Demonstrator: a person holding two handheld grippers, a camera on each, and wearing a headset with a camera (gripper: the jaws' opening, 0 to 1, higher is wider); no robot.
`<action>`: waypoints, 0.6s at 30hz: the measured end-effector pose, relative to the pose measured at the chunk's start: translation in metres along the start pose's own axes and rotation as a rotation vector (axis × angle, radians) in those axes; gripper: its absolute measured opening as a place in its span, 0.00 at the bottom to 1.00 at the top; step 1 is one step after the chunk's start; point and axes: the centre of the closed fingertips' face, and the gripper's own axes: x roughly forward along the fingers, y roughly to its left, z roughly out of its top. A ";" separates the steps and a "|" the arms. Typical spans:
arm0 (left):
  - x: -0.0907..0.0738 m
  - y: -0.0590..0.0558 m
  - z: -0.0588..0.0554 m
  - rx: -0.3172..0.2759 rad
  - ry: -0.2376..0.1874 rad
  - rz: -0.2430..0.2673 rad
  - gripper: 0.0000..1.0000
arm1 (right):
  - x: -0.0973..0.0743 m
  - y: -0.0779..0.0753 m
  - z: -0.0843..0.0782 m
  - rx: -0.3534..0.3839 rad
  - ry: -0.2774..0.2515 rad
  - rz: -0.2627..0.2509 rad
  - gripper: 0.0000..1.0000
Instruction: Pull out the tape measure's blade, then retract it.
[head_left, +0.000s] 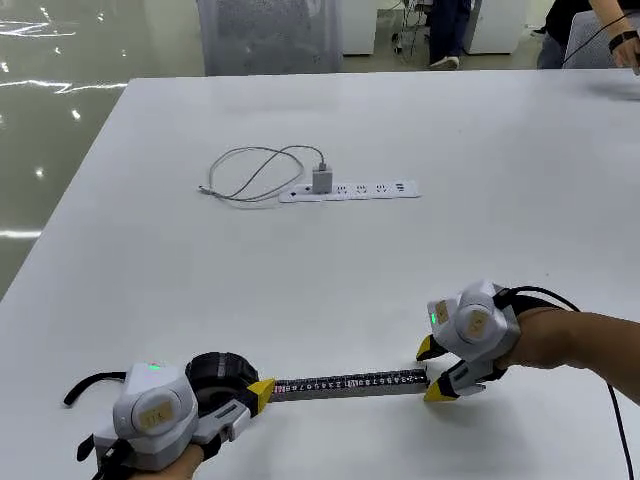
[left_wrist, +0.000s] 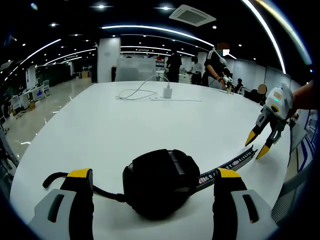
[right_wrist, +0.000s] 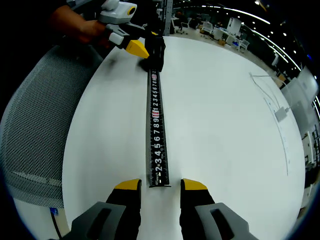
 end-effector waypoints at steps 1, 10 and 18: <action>0.000 0.000 0.000 0.009 0.001 -0.003 0.99 | 0.001 0.000 0.000 0.004 0.000 0.004 0.24; 0.004 0.003 0.005 0.015 -0.006 0.002 0.99 | 0.002 0.003 0.000 0.007 -0.003 0.031 0.12; 0.007 0.003 0.007 0.014 -0.004 0.020 0.99 | 0.003 0.002 0.001 0.048 0.014 0.033 0.11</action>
